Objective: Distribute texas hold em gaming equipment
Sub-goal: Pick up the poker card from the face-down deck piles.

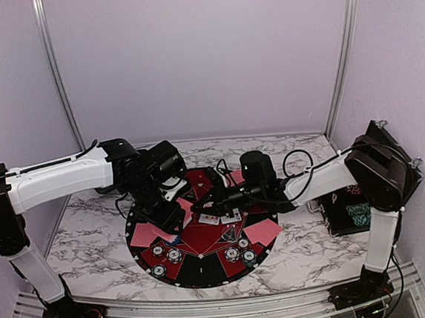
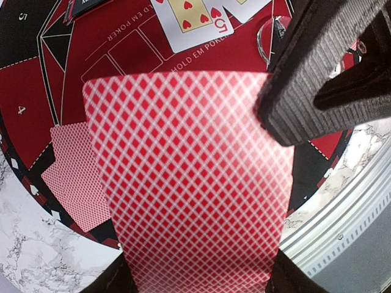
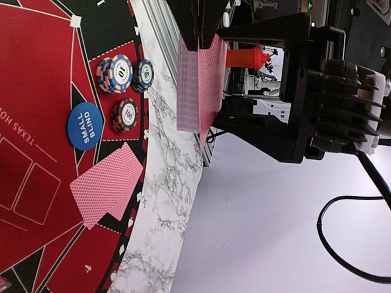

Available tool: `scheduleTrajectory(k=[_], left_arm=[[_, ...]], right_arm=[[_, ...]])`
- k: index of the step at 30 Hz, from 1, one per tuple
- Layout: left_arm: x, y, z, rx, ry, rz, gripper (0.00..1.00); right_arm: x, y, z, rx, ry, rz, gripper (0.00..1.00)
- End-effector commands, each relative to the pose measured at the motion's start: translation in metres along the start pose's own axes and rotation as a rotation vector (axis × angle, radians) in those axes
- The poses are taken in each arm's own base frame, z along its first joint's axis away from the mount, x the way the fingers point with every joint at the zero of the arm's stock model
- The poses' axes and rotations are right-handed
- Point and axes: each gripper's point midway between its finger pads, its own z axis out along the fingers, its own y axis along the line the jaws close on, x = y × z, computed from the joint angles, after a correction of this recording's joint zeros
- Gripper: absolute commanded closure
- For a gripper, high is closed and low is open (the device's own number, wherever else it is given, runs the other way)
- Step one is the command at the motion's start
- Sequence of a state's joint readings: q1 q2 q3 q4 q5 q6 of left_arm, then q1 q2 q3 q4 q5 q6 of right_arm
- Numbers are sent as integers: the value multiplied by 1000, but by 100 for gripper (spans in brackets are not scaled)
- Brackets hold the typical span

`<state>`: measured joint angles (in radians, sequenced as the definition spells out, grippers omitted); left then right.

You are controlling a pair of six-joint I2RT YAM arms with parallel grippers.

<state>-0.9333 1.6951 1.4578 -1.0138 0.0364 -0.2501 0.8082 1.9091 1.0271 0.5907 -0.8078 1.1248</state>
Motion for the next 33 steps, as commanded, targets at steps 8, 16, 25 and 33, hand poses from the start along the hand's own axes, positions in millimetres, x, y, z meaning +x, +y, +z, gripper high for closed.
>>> scheduleTrajectory(k=[8,16,25,33], left_arm=[[6,1,-9,0,11,-1,48],[14,7,-9,-23,15,-16,48],[25,15,-9,-30,21,-47,48],[36,26,-9,-35,19,-89,48]], right_arm=[[-24,5,-20,2,-79,-35,100],[-44,9,-41,16,-134,-137,100],[-85,-8,-71,292,-246,-474,100],[-109,-13,-97,570,-344,-824,100]])
